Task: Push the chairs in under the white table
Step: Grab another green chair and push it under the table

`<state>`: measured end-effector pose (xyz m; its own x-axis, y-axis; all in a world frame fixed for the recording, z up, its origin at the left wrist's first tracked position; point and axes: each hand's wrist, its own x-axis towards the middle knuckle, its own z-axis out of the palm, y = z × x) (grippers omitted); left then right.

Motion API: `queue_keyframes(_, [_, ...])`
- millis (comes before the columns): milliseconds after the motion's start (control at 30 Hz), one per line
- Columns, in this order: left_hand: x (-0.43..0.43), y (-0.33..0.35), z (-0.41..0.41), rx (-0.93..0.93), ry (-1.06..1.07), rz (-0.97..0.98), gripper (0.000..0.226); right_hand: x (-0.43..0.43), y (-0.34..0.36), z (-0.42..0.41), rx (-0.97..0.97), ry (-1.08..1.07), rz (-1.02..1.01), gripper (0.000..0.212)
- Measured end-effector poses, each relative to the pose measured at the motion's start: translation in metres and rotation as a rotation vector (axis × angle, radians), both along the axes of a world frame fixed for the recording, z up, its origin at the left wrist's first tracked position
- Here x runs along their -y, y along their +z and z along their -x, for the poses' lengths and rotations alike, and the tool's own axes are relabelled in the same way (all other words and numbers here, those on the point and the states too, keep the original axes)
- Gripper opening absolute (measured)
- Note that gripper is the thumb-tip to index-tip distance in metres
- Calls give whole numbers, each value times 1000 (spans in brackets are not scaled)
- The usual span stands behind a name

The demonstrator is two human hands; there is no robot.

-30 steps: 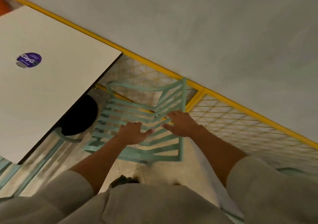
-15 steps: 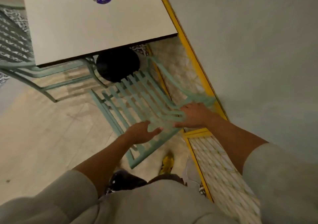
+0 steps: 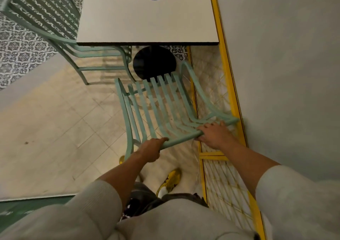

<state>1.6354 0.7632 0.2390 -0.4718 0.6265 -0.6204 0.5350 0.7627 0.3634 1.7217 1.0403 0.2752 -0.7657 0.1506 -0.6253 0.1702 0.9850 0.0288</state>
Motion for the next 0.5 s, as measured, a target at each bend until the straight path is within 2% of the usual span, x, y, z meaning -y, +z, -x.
queue_keyframes(267, [30,-2,22,9,-72,64,70,40,-9,-18,-48,-48,-18,51])
queue_keyframes(400, [44,-2,19,-92,-36,46,66,54,-17,-22,-92,-40,-27,48])
queue_keyframes(500, [46,-8,7,-194,50,-32,50,53,-21,-18,-110,-30,17,47])
